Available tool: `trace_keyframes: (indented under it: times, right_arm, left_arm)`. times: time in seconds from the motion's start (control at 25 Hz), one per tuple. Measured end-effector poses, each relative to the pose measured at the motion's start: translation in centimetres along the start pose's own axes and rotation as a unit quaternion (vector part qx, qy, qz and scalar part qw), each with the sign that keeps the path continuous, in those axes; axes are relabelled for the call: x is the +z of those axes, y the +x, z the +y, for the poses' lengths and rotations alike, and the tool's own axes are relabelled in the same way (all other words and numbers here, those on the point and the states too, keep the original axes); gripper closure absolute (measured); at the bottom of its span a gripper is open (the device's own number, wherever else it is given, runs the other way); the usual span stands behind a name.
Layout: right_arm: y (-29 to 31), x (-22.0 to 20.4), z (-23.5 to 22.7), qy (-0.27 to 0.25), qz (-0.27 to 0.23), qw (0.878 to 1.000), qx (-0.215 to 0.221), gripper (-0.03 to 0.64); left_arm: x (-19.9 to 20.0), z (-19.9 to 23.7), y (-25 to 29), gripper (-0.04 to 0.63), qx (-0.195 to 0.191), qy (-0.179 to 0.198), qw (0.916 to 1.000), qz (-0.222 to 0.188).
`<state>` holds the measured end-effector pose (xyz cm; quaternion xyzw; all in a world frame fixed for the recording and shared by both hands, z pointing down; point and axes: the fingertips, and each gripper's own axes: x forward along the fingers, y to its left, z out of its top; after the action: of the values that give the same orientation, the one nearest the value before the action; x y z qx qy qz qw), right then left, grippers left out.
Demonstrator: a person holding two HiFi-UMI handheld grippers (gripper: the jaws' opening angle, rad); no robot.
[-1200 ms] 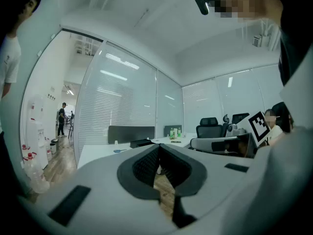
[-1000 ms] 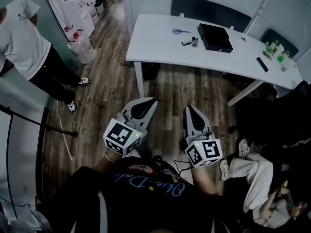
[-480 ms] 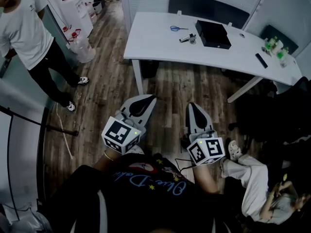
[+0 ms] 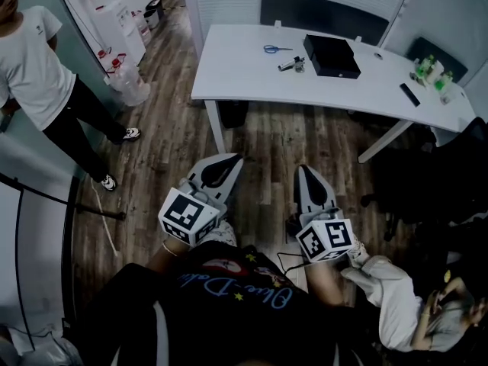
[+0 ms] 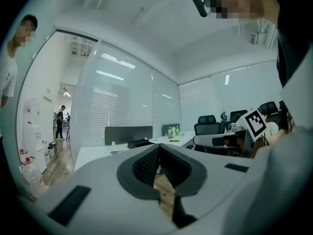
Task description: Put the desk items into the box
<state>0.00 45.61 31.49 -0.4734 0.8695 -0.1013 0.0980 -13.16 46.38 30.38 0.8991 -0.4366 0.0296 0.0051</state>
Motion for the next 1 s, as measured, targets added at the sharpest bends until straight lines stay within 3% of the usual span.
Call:
trace_keyframes:
  times: [0.52, 1.0]
  right_arm:
    - [1.2, 1.1, -5.5, -0.005, 0.005, 0.997, -0.073, 0.607]
    - [7.7, 1.5, -9.2, -0.005, 0.012, 0.995, -0.102, 0.607]
  left_arm:
    - [0.3, 0.9, 7.6, 0.588, -0.069, -0.01, 0.9975, -0.007]
    - [0.1, 6.8, 13.9, 0.586, -0.094, -0.027, 0.9951, -0.01]
